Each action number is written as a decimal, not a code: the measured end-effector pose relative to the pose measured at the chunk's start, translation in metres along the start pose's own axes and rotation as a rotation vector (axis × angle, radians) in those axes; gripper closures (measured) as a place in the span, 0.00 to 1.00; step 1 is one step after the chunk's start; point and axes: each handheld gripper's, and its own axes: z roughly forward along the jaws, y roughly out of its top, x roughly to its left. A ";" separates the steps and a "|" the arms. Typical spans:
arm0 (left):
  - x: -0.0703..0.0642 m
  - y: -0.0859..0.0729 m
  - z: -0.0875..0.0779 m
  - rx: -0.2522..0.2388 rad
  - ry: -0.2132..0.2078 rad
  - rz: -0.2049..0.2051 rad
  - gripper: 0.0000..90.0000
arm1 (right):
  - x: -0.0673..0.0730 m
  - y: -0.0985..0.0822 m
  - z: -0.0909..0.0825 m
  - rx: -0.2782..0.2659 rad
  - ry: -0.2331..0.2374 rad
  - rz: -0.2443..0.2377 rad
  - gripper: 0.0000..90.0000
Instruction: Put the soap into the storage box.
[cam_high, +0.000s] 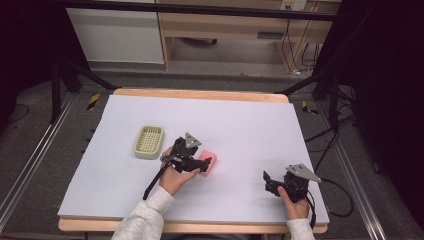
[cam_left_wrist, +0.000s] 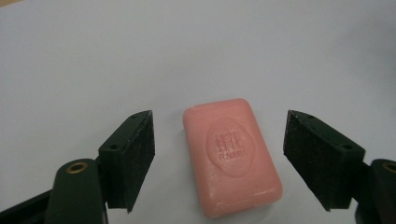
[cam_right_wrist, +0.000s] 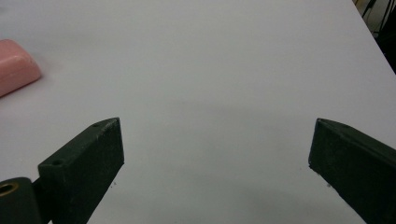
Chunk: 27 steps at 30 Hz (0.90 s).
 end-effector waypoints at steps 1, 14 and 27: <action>-0.001 0.000 0.002 -0.001 -0.001 -0.006 0.27 | 0.000 0.000 0.000 0.000 0.000 -0.001 0.04; -0.007 -0.002 0.017 0.040 -0.006 0.011 0.28 | 0.000 0.000 0.000 0.003 0.002 -0.001 0.04; -0.011 -0.005 0.032 0.088 -0.012 0.010 0.28 | 0.000 0.000 0.001 0.004 0.005 0.002 0.04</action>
